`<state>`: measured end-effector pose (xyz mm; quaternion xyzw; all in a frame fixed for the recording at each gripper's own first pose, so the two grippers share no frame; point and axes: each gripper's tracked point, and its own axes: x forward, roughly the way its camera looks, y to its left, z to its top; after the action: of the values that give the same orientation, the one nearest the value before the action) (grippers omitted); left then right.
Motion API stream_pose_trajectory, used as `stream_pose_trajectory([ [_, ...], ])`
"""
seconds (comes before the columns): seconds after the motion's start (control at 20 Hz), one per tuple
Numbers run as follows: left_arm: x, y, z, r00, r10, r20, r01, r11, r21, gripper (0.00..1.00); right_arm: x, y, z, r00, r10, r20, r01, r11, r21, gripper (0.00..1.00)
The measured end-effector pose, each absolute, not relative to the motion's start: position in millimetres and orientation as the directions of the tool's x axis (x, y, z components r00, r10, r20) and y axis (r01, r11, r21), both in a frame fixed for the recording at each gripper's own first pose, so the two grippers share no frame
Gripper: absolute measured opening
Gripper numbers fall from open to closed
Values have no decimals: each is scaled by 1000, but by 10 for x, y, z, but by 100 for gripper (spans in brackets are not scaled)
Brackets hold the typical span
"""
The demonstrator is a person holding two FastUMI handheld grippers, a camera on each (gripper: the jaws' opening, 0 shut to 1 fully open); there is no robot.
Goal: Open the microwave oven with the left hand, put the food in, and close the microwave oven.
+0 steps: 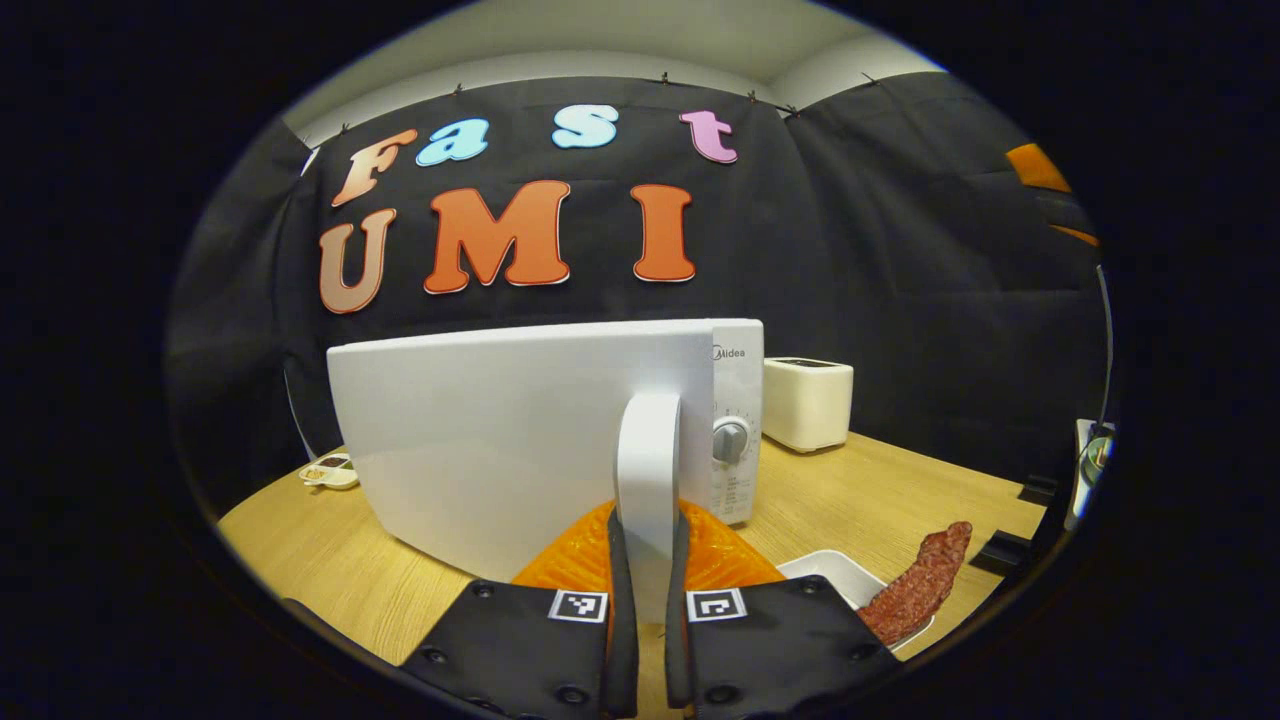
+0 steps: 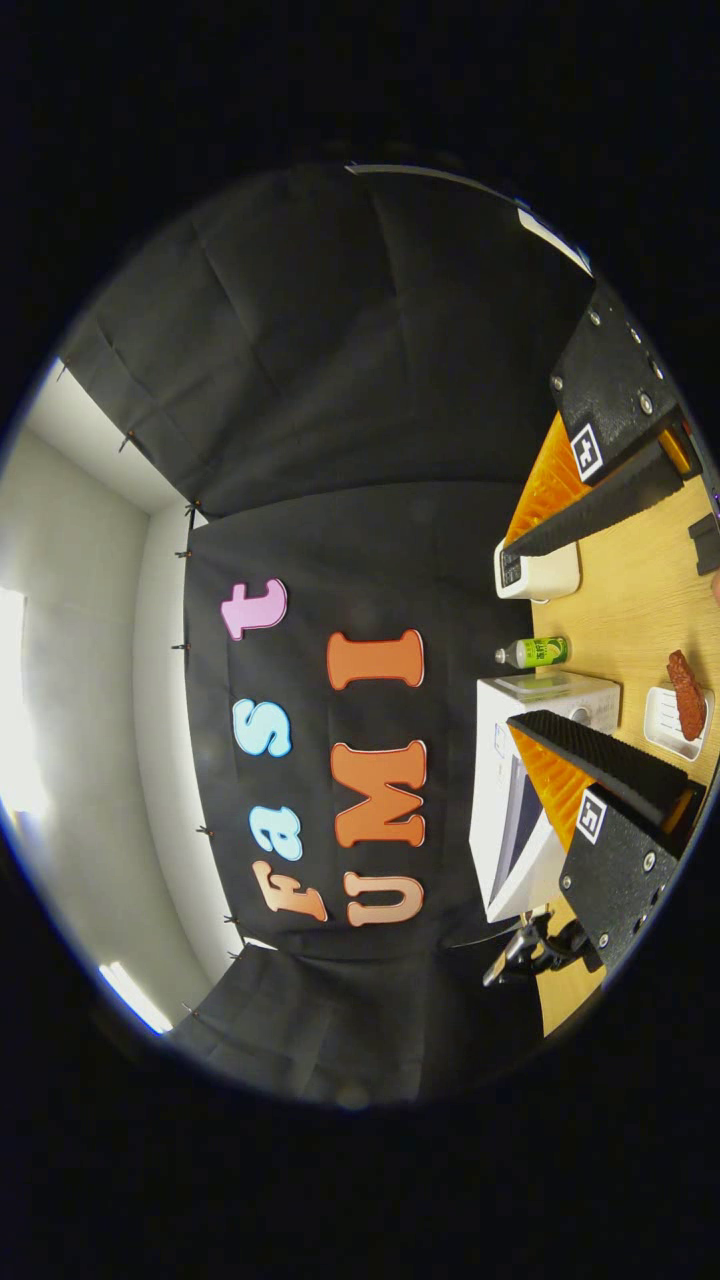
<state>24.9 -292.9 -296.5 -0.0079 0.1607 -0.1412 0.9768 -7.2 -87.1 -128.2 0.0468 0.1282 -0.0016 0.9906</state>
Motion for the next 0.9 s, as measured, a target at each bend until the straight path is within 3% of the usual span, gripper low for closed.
stream_pose_trajectory([
  [0.15,-69,-2626,-2886,908,-280,-312,274,960,-64,14,-92,-745,-1323,963,19,-269,3,996,84,96],
  [0.2,-172,-2502,-2857,911,-273,-309,269,962,-55,10,-103,-707,-1354,960,24,-278,-1,997,82,96],
  [0.3,-327,-2249,-2820,920,-251,-300,250,967,-42,14,-121,-633,-1420,955,27,-296,-5,997,74,96],
  [0.8,-884,-747,-2731,960,-14,-279,32,998,61,16,-340,-223,-1914,894,43,-446,12,993,120,96],
  [0.9,-960,-611,-2750,959,-29,-281,40,999,31,18,-408,-101,-2000,881,53,-470,8,992,127,96],
])
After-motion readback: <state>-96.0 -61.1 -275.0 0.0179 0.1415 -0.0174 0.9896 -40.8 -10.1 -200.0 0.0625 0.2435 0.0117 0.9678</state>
